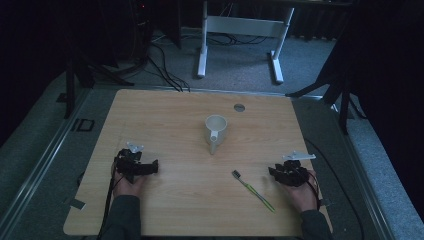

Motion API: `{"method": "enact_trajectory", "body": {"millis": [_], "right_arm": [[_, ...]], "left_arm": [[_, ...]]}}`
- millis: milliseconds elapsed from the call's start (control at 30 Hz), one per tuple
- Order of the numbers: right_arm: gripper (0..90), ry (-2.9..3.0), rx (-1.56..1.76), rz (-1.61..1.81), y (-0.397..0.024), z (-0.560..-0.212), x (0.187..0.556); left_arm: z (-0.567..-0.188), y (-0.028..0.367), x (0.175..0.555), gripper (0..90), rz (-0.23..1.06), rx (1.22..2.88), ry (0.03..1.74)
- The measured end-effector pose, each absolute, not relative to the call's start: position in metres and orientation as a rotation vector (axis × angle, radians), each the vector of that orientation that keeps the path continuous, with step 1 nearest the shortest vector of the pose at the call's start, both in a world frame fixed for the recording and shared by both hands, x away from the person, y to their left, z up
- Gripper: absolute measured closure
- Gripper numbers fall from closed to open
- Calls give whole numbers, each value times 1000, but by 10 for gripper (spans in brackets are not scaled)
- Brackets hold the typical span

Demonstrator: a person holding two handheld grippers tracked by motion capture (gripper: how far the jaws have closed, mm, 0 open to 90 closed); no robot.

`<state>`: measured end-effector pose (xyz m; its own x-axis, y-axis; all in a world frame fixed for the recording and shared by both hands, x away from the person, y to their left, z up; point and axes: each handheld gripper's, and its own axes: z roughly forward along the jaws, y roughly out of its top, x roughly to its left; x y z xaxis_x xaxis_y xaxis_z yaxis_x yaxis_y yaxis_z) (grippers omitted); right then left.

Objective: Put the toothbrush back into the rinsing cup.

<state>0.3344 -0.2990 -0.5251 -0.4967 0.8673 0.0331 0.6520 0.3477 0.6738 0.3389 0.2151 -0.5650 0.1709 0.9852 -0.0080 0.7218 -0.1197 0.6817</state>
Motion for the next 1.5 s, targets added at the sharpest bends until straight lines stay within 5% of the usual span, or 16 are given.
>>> {"method": "enact_trajectory", "body": {"millis": [733, 1500], "right_arm": [[610, 2298, 1386, 866, -299, -515, 335], [717, 2416, 1320, 803, -281, -499, 336]], "left_arm": [[-565, 215, 339, 1, 624, 1902, 1607], [-565, 215, 339, 1, 624, 1902, 1607]]}}
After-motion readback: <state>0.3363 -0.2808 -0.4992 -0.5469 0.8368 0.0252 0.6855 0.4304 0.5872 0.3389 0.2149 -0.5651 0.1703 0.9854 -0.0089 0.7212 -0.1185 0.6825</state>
